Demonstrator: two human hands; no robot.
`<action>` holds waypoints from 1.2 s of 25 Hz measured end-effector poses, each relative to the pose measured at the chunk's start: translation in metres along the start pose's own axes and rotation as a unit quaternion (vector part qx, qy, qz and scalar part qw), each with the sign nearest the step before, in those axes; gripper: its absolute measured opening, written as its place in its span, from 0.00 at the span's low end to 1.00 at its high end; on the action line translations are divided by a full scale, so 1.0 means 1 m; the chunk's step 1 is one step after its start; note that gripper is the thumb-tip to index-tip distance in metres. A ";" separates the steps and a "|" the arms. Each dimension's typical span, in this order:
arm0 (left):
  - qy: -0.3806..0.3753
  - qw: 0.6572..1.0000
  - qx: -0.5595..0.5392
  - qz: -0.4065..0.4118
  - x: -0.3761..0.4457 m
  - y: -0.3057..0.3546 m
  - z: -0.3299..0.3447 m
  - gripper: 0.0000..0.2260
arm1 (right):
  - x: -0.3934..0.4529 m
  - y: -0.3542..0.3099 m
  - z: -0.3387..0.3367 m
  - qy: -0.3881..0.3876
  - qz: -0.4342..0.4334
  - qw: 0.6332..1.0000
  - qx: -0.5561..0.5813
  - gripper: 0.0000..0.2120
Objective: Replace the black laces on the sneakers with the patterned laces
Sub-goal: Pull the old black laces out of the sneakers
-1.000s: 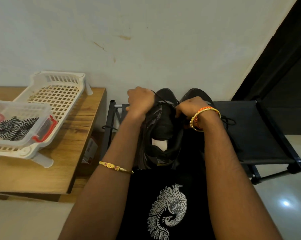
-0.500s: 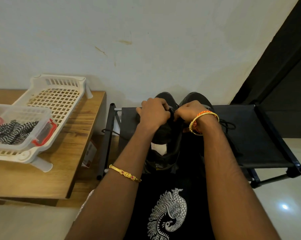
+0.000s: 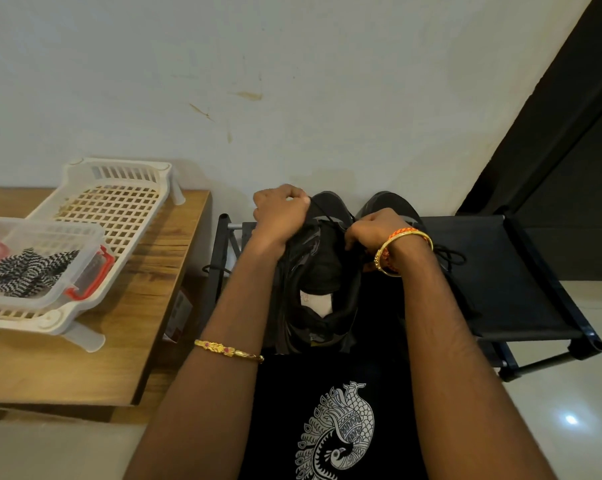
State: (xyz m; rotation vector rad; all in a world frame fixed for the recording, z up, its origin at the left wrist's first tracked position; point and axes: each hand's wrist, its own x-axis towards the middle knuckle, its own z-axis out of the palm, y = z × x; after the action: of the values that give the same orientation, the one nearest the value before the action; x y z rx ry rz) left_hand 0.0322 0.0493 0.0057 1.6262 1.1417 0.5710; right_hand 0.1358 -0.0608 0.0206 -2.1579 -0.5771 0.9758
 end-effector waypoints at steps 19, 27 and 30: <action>0.040 0.925 0.352 0.134 -0.014 -0.001 0.034 0.07 | 0.005 0.001 0.004 0.017 -0.035 0.999 -0.027 0.05; 0.127 0.988 0.088 0.032 -0.006 -0.001 0.001 0.02 | 0.005 0.002 0.001 0.004 -0.012 1.000 -0.007 0.09; 0.140 0.981 -0.131 -0.003 0.001 0.000 -0.009 0.03 | 0.005 0.001 0.002 -0.001 -0.008 1.000 0.001 0.10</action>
State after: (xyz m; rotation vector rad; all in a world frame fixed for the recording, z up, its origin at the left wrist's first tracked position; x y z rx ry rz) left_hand 0.0253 0.0548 0.0089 1.3433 1.2157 0.9298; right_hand 0.1375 -0.0580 0.0166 -2.1468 -0.5936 0.9697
